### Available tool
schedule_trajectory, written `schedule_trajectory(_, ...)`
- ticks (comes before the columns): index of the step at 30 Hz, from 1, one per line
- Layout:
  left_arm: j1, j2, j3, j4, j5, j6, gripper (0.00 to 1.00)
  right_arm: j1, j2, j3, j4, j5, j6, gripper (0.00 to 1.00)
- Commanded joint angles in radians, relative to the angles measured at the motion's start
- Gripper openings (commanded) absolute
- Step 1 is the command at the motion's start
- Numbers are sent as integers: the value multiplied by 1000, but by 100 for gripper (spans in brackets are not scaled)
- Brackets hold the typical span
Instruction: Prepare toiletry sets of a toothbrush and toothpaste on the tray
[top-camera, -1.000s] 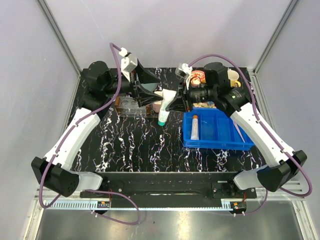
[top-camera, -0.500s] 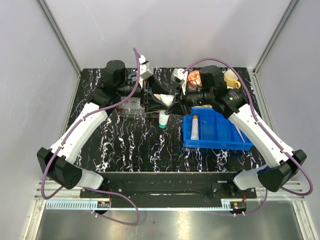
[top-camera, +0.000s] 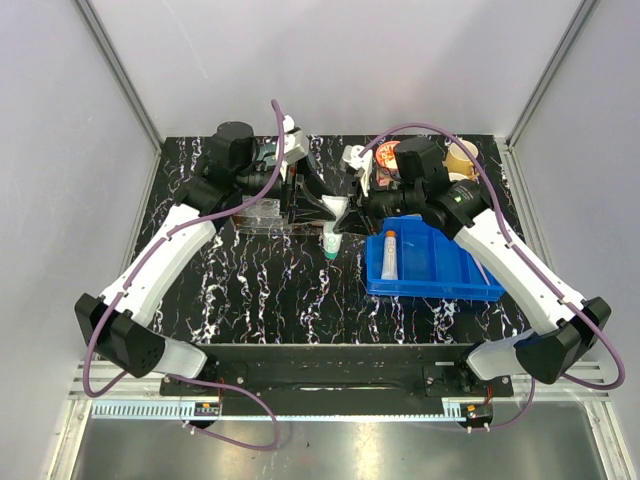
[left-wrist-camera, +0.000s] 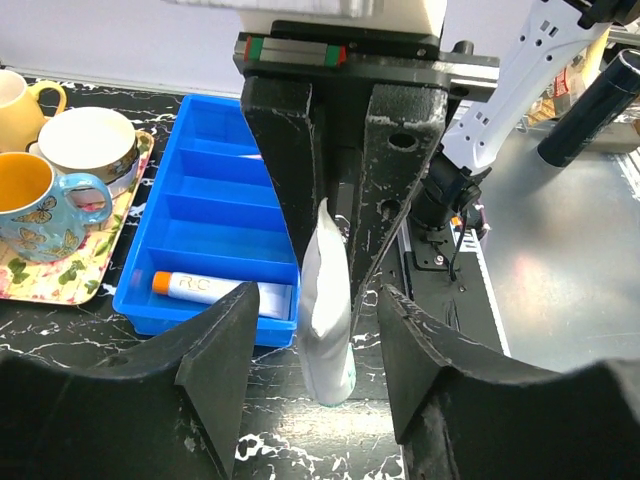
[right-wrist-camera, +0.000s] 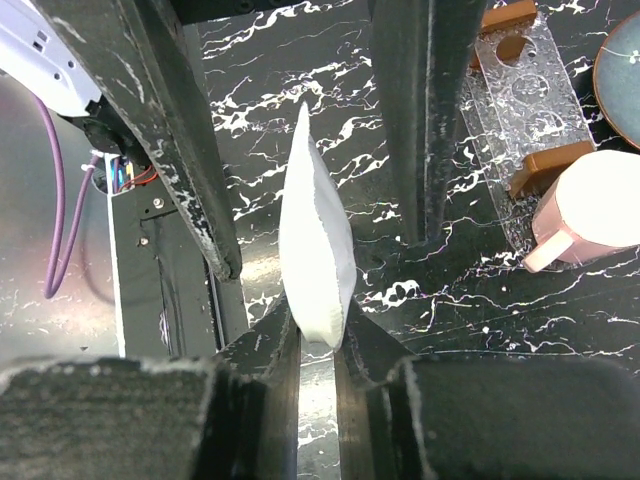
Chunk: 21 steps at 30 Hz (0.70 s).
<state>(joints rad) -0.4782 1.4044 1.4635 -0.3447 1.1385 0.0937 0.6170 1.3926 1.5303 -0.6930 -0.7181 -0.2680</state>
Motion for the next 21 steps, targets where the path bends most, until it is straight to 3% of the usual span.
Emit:
schedule_trajectory(1,-3,11,55,-13,29,50,53,16,-9,2,21,16,-34,0)
schedule_trajectory(17,-23,22,66,-85,4,113,35,38,11,-1,3,68,-71,0)
schedule_trajectory(21,-23,19,67,-92,-5,123,25,40,13,-1,-5,77,-77,0)
